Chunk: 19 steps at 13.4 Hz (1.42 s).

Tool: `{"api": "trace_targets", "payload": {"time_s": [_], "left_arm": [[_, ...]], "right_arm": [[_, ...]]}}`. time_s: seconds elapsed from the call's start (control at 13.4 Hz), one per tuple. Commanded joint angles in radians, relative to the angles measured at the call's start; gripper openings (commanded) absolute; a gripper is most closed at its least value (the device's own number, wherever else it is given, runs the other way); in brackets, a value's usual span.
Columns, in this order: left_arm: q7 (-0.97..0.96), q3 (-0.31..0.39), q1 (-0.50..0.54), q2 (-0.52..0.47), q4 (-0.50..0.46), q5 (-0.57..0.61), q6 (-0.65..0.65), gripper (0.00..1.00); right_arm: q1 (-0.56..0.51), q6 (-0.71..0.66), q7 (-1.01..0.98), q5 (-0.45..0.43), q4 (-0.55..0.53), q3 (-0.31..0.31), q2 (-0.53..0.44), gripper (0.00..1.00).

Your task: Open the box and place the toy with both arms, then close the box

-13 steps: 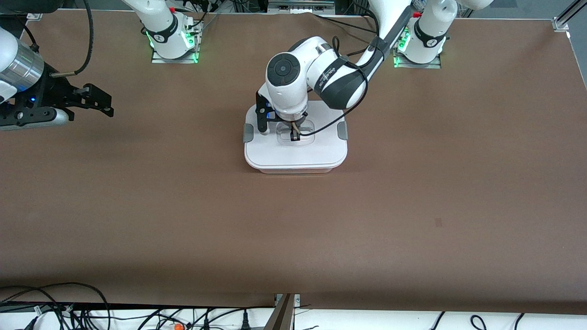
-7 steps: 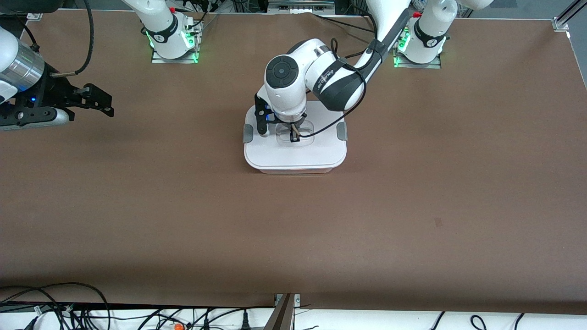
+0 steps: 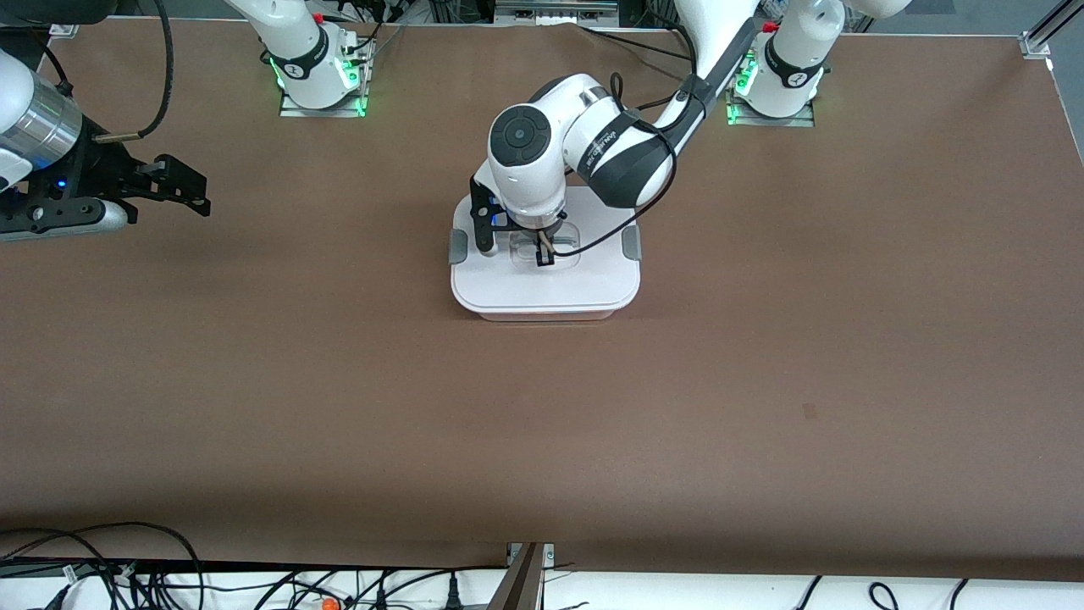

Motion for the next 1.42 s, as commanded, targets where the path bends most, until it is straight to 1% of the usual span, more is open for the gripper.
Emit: {"api": "trace_targets", "payload": {"time_s": [0.0, 0.07, 0.37, 0.6, 0.75, 0.9, 1.05, 1.27, 1.35], "left_arm": [[-0.01, 0.03, 0.018, -0.008, 0.061, 0.015, -0.023, 1.0], [-0.008, 0.037, 0.041, -0.025, 0.062, 0.006, -0.042, 1.0], [-0.003, 0.031, 0.203, -0.082, 0.091, 0.001, -0.053, 1.0], [-0.008, 0.042, 0.341, -0.109, 0.097, 0.004, -0.049, 1.0], [-0.01, 0.045, 0.458, -0.169, 0.091, 0.015, -0.049, 1.0], [-0.01, 0.053, 0.554, -0.247, 0.068, 0.039, -0.052, 1.0], [-0.016, 0.053, 0.64, -0.324, 0.003, 0.058, -0.052, 1.0], [-0.175, 0.053, 0.751, -0.427, -0.106, 0.052, -0.059, 1.0], [-0.26, 0.053, 0.775, -0.462, -0.143, 0.041, -0.094, 1.0]], "right_arm": [[0.004, 0.002, 0.017, -0.006, 0.002, 0.002, -0.004, 1.0], [0.004, 0.002, 0.017, -0.006, 0.002, 0.001, -0.005, 1.0], [0.005, 0.004, 0.019, -0.006, 0.002, 0.002, -0.004, 1.0], [0.007, 0.002, 0.019, -0.006, 0.002, 0.002, -0.005, 1.0], [0.012, 0.002, 0.043, -0.009, 0.002, 0.001, -0.005, 1.0], [0.015, 0.002, 0.047, -0.012, 0.002, 0.001, -0.005, 1.0], [0.016, 0.002, 0.047, -0.012, 0.002, 0.001, -0.005, 1.0], [0.015, 0.002, 0.047, -0.012, 0.002, 0.001, -0.004, 1.0], [0.016, 0.004, 0.047, -0.012, 0.002, 0.002, -0.005, 1.0]]}}
